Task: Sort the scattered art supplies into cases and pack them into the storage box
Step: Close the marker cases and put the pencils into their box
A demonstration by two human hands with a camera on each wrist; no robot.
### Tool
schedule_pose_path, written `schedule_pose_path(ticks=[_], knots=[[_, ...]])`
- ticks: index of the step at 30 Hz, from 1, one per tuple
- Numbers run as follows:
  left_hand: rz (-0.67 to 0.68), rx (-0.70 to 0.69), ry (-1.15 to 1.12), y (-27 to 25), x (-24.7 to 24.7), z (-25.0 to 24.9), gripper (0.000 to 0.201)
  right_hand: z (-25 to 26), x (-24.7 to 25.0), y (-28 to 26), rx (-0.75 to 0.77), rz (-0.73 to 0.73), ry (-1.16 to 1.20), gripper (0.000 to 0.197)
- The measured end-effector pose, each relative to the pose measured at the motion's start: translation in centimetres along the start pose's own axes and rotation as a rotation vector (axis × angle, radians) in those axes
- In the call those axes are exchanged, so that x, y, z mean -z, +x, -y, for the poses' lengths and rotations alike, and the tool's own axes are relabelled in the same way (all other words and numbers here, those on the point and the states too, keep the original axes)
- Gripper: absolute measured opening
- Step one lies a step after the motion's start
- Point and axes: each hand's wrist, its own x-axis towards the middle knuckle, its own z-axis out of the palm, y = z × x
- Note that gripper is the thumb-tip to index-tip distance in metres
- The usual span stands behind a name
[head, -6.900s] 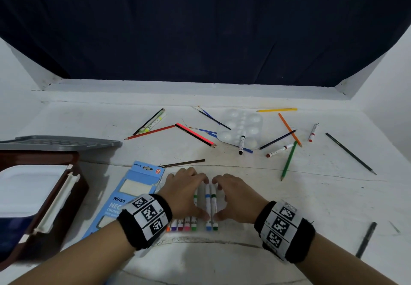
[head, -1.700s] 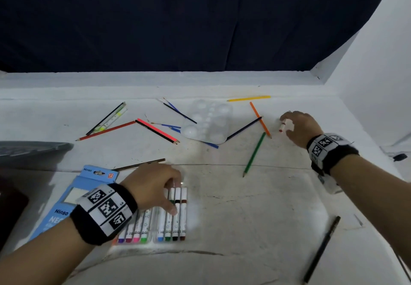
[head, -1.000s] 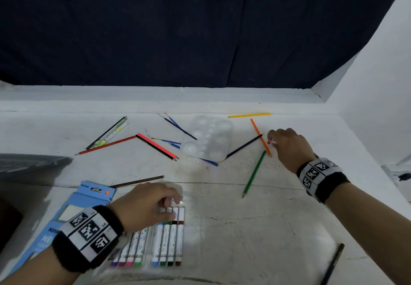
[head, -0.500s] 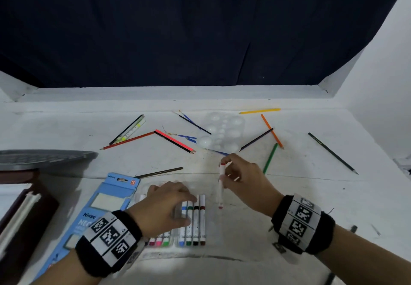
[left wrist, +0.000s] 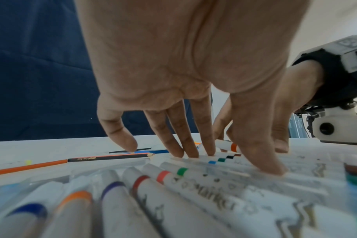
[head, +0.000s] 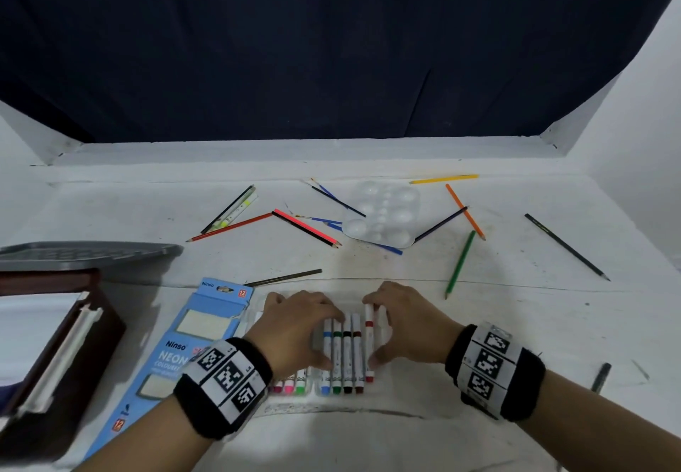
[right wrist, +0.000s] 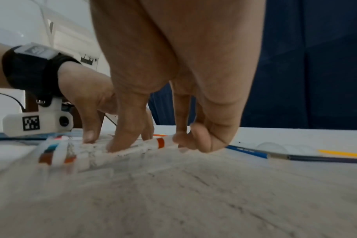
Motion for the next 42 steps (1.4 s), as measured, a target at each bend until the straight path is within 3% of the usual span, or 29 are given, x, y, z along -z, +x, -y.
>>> schedule_pose_path(ticks=[2, 5, 8, 19, 22, 27, 31, 39, 42], knots=[[0.018, 0.006, 0.03, 0.2, 0.3, -0.2, 0.064, 0.1, 0.3, 0.1, 0.005, -0.019, 0.045, 0.067], [0.02, 0.009, 0.051, 0.4, 0.5, -0.3, 0.063, -0.2, 0.3, 0.4, -0.046, -0.221, 0.282, 0.035], [0.027, 0.01, 0.045, 0.4, 0.5, -0.3, 0.064, -0.2, 0.3, 0.6, -0.081, -0.29, 0.407, 0.016], [0.031, -0.013, 0.055, 0.5, 0.4, 0.0, 0.066, 0.0, 0.3, 0.8, -0.113, -0.197, 0.344, 0.006], [0.027, -0.02, 0.053, 0.5, 0.4, 0.2, 0.066, 0.2, 0.4, 0.6, -0.105, -0.138, 0.331, 0.011], [0.015, -0.019, 0.05, 0.5, 0.2, 0.3, 0.066, 0.5, 0.1, -0.1, -0.079, -0.037, 0.206, 0.06], [0.016, -0.006, 0.057, 0.4, 0.3, 0.1, 0.066, 0.5, 0.2, -0.4, 0.025, 0.004, 0.032, 0.06], [0.034, 0.017, 0.058, 0.4, 0.8, -0.4, 0.066, 1.4, 0.4, 0.1, -0.002, 0.033, -0.294, 0.066], [0.044, 0.016, -0.089, 0.1, 1.1, -0.1, 0.063, 1.2, 1.3, 0.7, 0.043, 0.051, -0.326, 0.068]])
